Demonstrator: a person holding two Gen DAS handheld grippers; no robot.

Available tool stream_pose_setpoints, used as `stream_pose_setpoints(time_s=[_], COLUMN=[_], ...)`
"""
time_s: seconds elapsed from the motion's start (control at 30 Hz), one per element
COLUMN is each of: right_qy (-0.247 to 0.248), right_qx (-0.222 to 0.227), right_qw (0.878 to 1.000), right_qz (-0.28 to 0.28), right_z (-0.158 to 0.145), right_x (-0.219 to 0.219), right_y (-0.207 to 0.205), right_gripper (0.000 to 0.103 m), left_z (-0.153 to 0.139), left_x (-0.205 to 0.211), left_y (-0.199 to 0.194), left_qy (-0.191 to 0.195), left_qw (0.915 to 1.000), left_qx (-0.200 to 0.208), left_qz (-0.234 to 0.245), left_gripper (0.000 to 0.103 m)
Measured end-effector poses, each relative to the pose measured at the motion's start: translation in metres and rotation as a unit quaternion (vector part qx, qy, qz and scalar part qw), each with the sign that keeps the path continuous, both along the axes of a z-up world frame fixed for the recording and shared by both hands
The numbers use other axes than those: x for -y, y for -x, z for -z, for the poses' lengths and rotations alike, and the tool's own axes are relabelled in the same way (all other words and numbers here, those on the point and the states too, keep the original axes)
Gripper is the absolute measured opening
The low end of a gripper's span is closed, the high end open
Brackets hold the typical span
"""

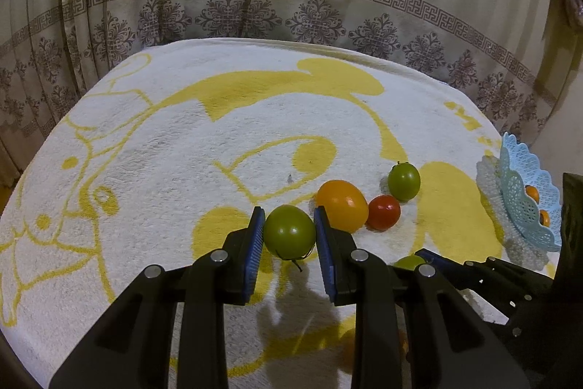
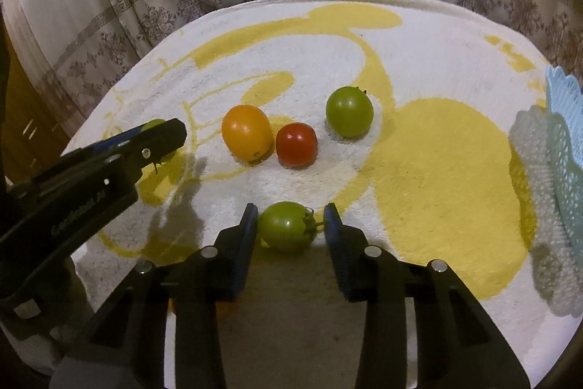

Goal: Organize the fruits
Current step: 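Grasp another green tomato with the right tool while the left tool holds its tomato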

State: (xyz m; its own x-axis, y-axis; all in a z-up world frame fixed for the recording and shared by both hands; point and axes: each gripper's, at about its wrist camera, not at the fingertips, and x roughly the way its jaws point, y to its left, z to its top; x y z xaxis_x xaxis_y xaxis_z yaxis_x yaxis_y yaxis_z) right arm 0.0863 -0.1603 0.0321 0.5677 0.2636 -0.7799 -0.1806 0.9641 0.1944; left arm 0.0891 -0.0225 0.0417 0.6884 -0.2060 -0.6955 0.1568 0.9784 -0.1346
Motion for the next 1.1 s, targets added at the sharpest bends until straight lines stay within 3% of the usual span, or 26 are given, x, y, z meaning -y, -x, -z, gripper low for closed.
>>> stream_pose_setpoints(time_s=[1.1], right_qy=[-0.034], right_qx=[0.054], right_qw=[0.995], right_qz=[0.072], right_z=[-0.044], right_x=[0.049], right_y=[0.03], right_gripper=[0.038], left_z=[-0.009], left_x=[0.02], left_y=[0.014], left_qy=[-0.001], left_qw=[0.999], left_qx=[0.018], left_qz=[0.041], left_gripper=[0.028])
